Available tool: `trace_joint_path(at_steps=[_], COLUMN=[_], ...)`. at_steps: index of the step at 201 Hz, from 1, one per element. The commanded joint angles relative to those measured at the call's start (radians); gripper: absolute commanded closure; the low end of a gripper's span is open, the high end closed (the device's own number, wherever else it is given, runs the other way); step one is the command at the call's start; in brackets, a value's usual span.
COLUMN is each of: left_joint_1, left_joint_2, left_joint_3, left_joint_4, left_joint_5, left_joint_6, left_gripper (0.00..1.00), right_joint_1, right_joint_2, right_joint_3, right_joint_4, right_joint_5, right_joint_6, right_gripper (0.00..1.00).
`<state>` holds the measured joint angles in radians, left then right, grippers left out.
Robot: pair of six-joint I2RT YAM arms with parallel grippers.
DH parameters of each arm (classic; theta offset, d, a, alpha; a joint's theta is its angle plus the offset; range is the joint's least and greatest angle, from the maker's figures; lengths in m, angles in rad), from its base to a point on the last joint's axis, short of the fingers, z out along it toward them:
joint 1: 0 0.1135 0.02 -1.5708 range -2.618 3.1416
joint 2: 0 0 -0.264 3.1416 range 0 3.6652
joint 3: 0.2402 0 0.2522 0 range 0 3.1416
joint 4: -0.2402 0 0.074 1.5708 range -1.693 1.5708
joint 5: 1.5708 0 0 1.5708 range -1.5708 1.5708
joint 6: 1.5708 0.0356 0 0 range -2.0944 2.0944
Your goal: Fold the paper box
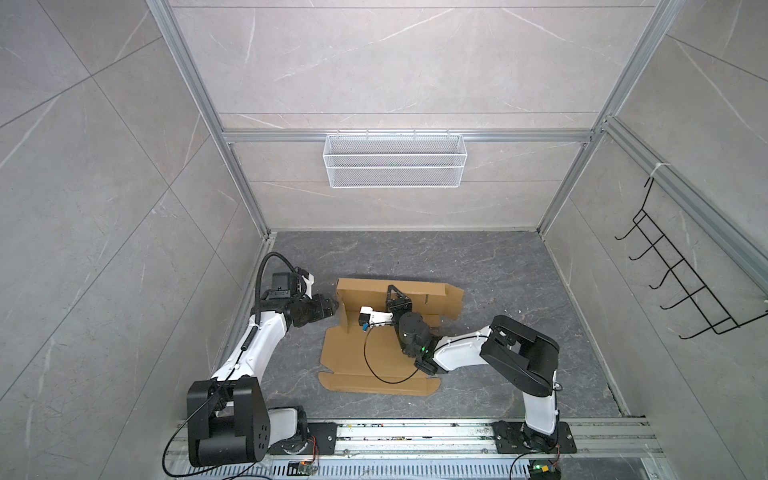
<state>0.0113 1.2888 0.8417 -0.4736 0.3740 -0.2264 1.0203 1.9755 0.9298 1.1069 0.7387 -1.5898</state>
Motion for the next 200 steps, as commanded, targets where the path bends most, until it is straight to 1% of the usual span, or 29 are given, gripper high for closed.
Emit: trace_joint_path(at_steps=[1, 36, 67, 98, 124, 144, 178, 200], left_joint_1=[-0.012, -0.055, -0.092, -0.096, -0.108, -0.126, -0.132, -0.154], left_joint_2=[0.015, 0.044, 0.055, 0.03, 0.013, 0.019, 0.011, 0.006], left_joint_3=[0.013, 0.042, 0.027, -0.041, -0.11, -0.136, -0.204, -0.235], left_joint_4=[-0.001, 0.036, 0.117, 0.265, 0.424, 0.496, 0.635, 0.705], left_joint_5=[0.022, 0.025, -0.019, -0.099, -0.132, -0.158, -0.2, -0.217], left_joint_6=[0.046, 0.047, 0.02, -0.039, -0.097, -0.103, -0.125, -0.11], left_gripper=[0.18, 0.19, 0.2, 0.23, 0.24, 0.25, 0.28, 0.33], right_joint_1=[-0.002, -0.007, -0.01, -0.009, -0.009, -0.01, -0.011, -0.01], right_joint_2=[-0.015, -0.011, -0.01, -0.016, -0.02, -0.023, -0.029, -0.028], right_joint_3=[0.026, 0.035, 0.038, 0.034, 0.035, 0.034, 0.034, 0.037], right_joint_4=[-0.072, -0.084, -0.096, -0.108, -0.12, -0.129, -0.145, -0.145], right_joint_5=[-0.022, -0.028, -0.037, -0.042, -0.043, -0.044, -0.052, -0.053], right_joint_6=[0.016, 0.021, 0.028, 0.036, 0.043, 0.052, 0.062, 0.061], right_gripper=[1.0, 1.0, 1.0, 1.0, 1.0, 1.0, 1.0, 1.0])
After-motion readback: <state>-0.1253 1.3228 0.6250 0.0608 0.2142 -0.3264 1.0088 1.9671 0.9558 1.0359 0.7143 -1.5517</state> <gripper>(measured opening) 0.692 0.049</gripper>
